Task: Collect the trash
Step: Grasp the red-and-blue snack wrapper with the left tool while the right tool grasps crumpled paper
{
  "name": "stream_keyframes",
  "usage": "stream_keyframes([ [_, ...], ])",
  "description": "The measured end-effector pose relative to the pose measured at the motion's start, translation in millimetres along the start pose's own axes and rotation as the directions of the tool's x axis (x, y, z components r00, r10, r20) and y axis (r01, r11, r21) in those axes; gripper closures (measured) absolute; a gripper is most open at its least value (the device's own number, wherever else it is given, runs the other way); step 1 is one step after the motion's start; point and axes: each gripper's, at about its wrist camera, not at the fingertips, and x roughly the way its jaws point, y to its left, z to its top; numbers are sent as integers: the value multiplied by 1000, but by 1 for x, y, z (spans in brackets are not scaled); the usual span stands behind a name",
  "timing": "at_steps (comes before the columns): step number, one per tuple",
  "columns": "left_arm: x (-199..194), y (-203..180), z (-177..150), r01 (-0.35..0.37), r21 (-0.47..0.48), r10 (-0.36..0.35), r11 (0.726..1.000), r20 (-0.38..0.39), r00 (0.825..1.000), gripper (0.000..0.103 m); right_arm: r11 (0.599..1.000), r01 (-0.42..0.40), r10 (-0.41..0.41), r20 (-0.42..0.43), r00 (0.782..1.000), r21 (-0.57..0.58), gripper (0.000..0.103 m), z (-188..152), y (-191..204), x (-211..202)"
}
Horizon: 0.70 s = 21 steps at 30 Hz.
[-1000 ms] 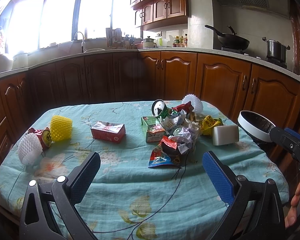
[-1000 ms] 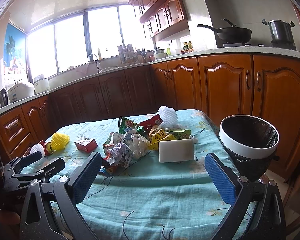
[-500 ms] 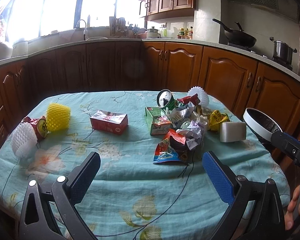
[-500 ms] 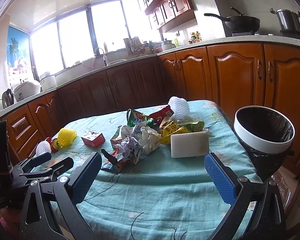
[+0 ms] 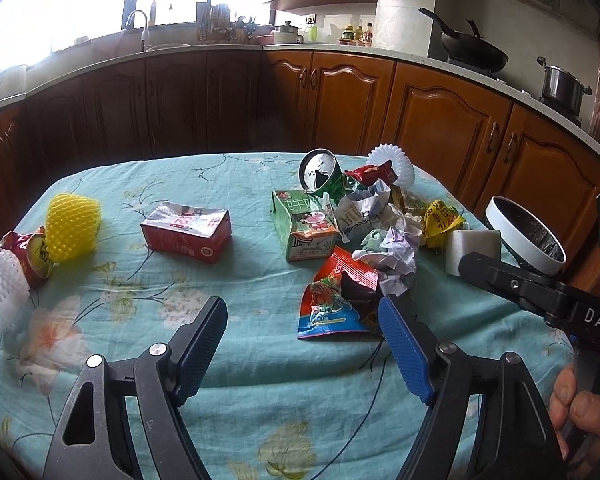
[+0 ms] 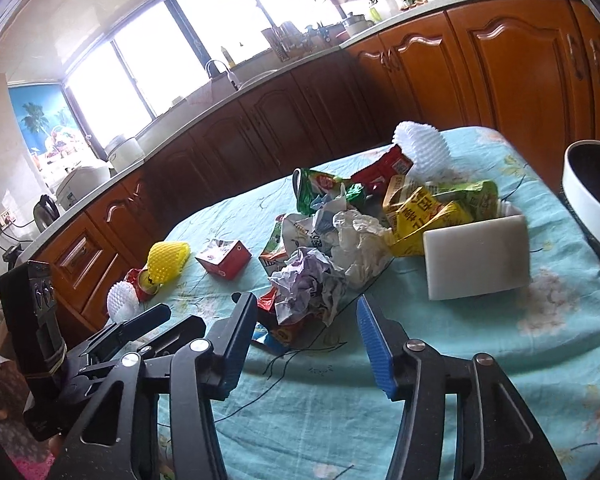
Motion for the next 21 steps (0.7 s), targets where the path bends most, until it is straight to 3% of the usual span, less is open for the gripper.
stream_keyframes([
  [5,20,1,8,19,15,-18,1000,-36,999,30,1000,-24,25,-72,997,12,59,6,-1,35],
  [8,34,-3,13,27,29,-26,999,-53,998,33,999,-37,40,-110,993,32,69,8,-6,50],
  [10,43,-6,15,33,37,-31,999,-67,997,36,998,-53,57,-128,990,41,87,8,-10,57],
  [12,51,-8,18,41,45,-38,998,-78,996,38,996,-71,78,-133,988,56,96,7,-13,57],
  [14,60,-10,20,47,50,-42,998,-92,995,39,994,-85,93,-130,987,63,96,8,-17,53],
  [17,73,-9,23,62,51,-56,997,-115,992,53,995,-86,92,-120,989,56,97,8,-21,40],
  [21,89,-7,22,80,42,-73,996,-160,984,85,993,-89,96,-95,991,77,98,8,-29,22],
])
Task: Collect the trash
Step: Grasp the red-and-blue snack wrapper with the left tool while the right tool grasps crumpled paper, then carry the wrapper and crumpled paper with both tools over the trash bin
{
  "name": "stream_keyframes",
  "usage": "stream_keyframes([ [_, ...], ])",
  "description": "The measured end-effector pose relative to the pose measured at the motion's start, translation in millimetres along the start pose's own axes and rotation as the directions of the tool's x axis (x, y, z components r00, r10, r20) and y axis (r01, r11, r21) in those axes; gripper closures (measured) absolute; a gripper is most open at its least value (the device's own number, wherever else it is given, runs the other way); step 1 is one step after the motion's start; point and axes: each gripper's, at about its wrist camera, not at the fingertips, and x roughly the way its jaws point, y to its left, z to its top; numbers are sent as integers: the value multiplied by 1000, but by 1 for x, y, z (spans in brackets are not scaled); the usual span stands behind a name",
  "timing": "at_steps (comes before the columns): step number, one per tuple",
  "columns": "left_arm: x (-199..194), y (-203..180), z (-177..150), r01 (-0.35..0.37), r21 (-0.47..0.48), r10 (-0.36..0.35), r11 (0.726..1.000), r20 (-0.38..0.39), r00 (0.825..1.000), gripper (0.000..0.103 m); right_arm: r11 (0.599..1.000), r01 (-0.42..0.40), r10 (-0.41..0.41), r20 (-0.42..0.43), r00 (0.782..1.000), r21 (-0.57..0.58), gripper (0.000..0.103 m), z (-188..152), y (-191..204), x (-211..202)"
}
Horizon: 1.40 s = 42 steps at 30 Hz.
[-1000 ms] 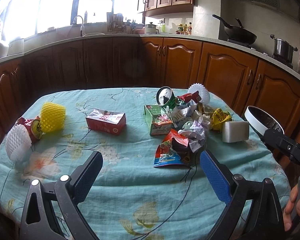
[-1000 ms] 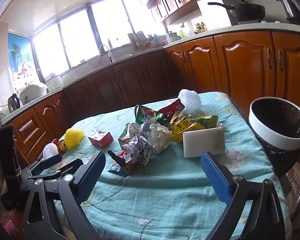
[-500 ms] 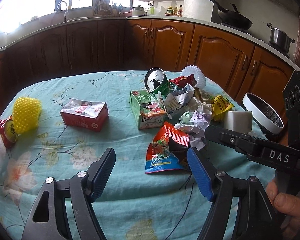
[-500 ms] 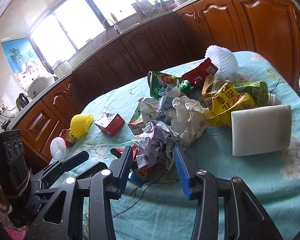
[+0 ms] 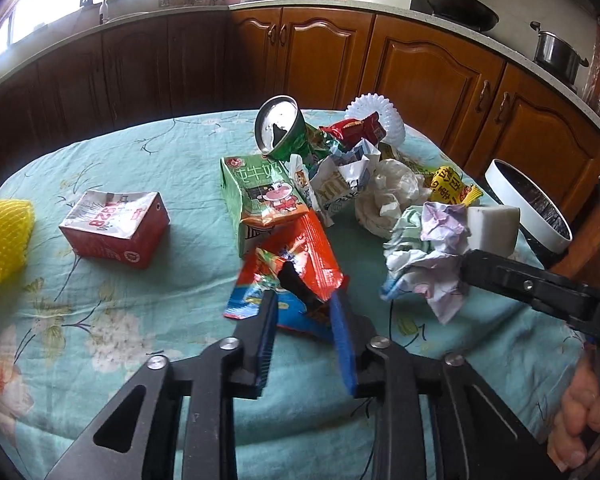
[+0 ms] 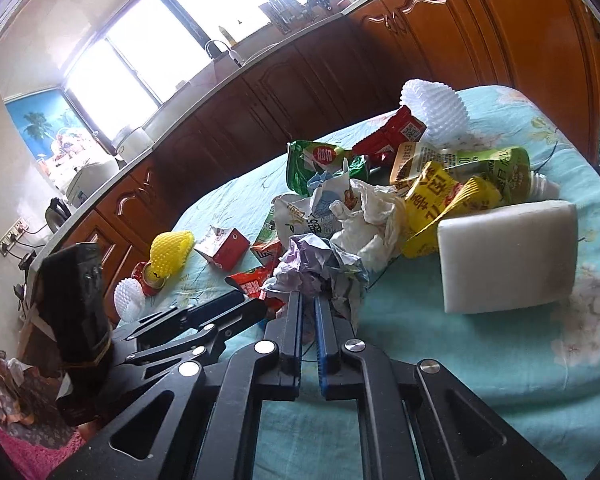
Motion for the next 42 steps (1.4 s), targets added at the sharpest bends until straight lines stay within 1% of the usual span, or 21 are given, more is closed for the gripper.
stream_keyframes([
  [1,3,1,0,3,-5,-3,1000,-9,1000,92,1000,-1,0,6,1000,3,98,-1,-1,-4],
  [4,5,0,2,-3,1,3,1000,-8,1000,101,1000,-6,6,19,1000,12,98,-3,-3,-15],
  [6,3,-3,4,-9,7,9,1000,-1,1000,103,1000,-7,7,27,1000,13,98,-5,-4,-22],
  [10,-12,-9,-1,-3,8,3,1000,20,1000,103,1000,-6,5,44,999,15,98,-7,-5,-35],
  [14,-25,-9,-4,5,-16,-4,1000,20,1000,103,1000,-1,0,57,998,21,98,-10,-9,-46],
  [17,-28,-2,-2,12,-66,-11,998,12,1000,91,1000,4,-5,64,998,21,98,-12,-9,-53],
  [19,-27,1,4,-5,-91,6,996,19,1000,65,1000,5,-6,69,998,16,98,-12,-8,-58],
  [20,-27,0,8,-12,-95,14,995,24,1000,60,1000,6,-7,71,997,12,98,-12,-7,-59],
  [22,-25,-7,14,-45,-76,48,996,39,998,42,1000,6,-7,75,997,2,98,-12,-6,-63],
  [23,-22,-12,17,-68,-59,70,996,44,997,39,1000,4,-4,78,997,3,98,-11,-7,-64],
  [26,-7,-23,20,-124,-12,124,992,19,992,38,1000,5,-6,83,997,7,98,-9,-10,-69],
  [27,-1,-25,19,-138,-3,138,990,5,990,39,1000,5,-6,86,996,11,98,-8,-12,-70],
  [28,5,-27,19,-149,5,149,989,-7,989,44,1000,5,-7,88,996,15,98,-7,-13,-72],
  [29,9,-28,18,-152,7,152,988,-15,988,52,1000,10,-11,90,996,16,98,-7,-15,-73],
  [30,11,-28,17,-147,5,147,989,-24,989,73,1000,15,-17,93,996,16,98,-7,-16,-75],
  [31,12,-28,18,-129,-1,129,992,-33,991,88,1000,19,-21,96,995,16,98,-6,-18,-77],
  [32,11,-28,17,-114,-8,114,993,-34,993,89,1000,22,-24,99,995,18,98,-6,-20,-79],
  [34,5,-29,16,-106,-7,106,994,-15,994,96,999,24,-26,104,994,23,98,-6,-23,-82],
  [36,-5,-31,17,-82,-12,82,997,0,997,99,999,30,-33,110,993,25,98,-7,-27,-85],
  [39,-23,-38,17,-18,-17,19,1000,32,999,99,999,42,-46,117,992,34,98,-9,-34,-91],
  [42,-39,-56,19,41,9,-41,999,57,998,99,997,63,-69,126,990,46,98,-10,-43,-99],
])
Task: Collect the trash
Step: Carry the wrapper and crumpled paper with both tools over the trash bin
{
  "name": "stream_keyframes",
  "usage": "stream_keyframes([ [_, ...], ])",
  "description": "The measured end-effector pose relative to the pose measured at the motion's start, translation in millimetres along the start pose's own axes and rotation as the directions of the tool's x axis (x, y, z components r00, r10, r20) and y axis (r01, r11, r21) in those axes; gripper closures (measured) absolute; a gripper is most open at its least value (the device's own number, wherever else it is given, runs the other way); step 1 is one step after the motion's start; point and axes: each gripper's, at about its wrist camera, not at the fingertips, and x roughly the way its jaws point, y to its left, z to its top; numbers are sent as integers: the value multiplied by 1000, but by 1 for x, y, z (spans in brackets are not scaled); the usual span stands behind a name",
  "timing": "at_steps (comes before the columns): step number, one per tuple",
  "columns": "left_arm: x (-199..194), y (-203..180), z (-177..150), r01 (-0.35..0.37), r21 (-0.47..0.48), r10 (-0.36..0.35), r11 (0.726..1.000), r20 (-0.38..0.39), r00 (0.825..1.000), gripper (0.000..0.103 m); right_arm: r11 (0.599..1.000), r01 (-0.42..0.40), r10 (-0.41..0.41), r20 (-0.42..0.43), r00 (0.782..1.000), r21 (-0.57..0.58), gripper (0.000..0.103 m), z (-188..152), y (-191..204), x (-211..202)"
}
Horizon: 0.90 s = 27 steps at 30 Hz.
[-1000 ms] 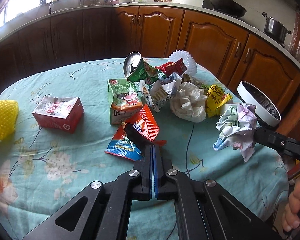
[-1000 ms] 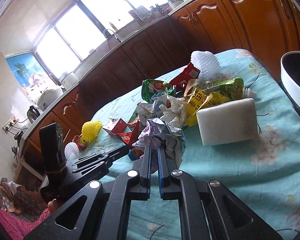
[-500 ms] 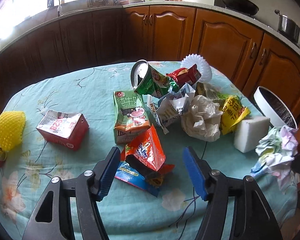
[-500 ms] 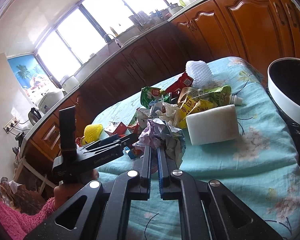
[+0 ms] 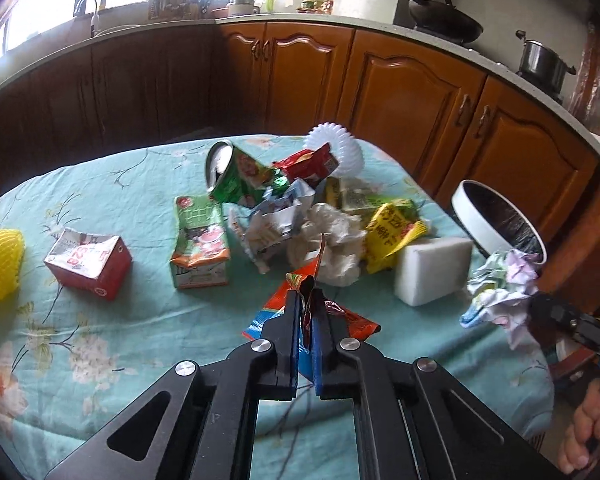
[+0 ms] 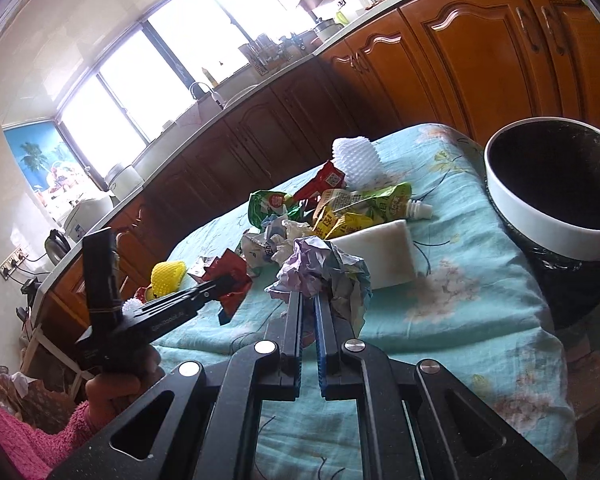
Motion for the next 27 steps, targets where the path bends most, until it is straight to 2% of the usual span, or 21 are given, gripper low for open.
stream_keyframes([
  [5,-10,-33,9,91,59,-92,994,13,996,99,998,51,-52,40,998,22,98,5,-20,-20],
  [11,4,-69,24,180,108,-179,978,-14,984,99,989,136,-141,107,984,49,98,18,-48,-50],
  [19,32,-112,50,236,172,-232,957,-42,972,99,965,256,-262,161,952,54,98,43,-87,-75],
  [27,79,-157,80,284,211,-272,935,-87,958,99,936,341,-350,153,924,82,97,66,-125,-80],
])
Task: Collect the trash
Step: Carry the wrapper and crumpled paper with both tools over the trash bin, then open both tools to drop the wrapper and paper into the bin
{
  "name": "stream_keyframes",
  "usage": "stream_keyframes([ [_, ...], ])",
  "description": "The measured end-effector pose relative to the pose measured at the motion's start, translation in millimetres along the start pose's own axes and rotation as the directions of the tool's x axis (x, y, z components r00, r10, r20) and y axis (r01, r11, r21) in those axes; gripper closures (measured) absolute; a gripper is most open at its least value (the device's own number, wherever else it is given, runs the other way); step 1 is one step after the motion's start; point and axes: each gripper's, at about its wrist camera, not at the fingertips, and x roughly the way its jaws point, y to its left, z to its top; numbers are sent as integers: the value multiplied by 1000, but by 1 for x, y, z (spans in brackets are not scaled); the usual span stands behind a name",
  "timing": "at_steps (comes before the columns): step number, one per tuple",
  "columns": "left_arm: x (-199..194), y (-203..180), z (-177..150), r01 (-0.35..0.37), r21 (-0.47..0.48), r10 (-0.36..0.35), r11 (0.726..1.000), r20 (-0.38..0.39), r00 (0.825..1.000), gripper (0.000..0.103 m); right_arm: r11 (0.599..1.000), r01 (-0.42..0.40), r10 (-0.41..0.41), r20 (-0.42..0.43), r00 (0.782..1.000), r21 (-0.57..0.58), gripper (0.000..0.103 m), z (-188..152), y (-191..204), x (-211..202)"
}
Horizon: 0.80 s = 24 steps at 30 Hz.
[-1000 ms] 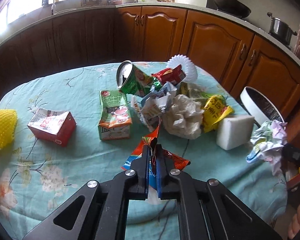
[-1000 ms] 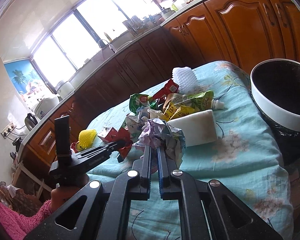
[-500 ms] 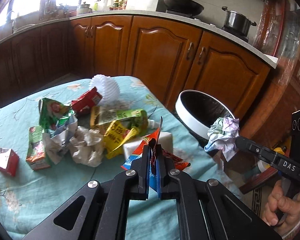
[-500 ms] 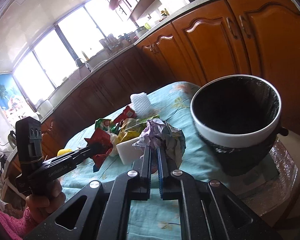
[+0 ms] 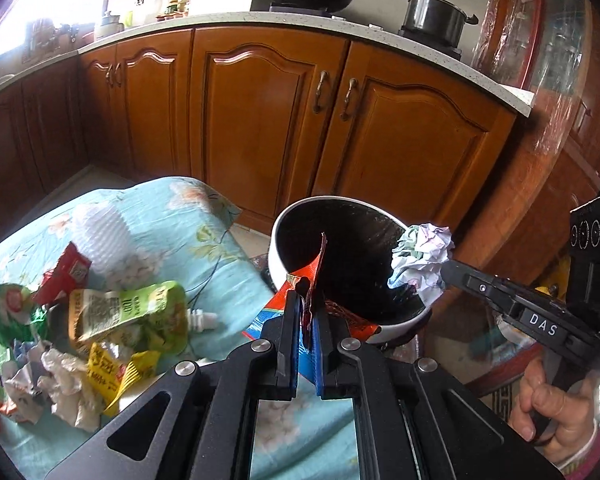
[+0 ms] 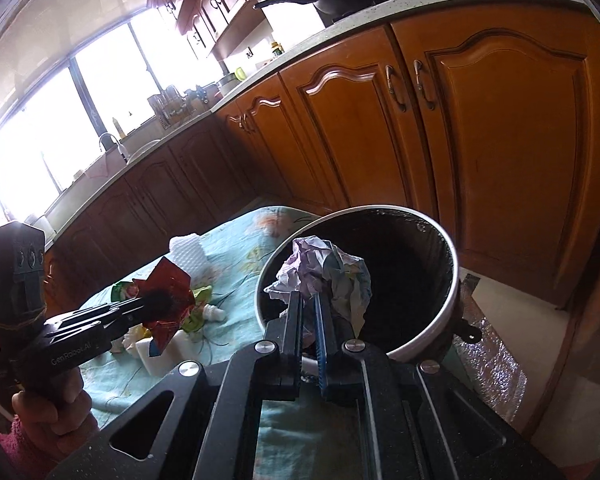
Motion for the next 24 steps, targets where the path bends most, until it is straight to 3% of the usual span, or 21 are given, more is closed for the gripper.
stream_keyframes([
  [14,88,-17,42,16,38,-13,999,-73,997,98,998,57,-57,-65,996,4,97,17,-26,39],
  [20,106,-20,46,12,29,-8,1000,-103,995,66,998,64,-62,-93,994,20,88,20,-38,52],
  [24,101,-18,44,13,8,-12,1000,-95,995,45,998,59,-55,-86,995,39,51,20,-43,47],
])
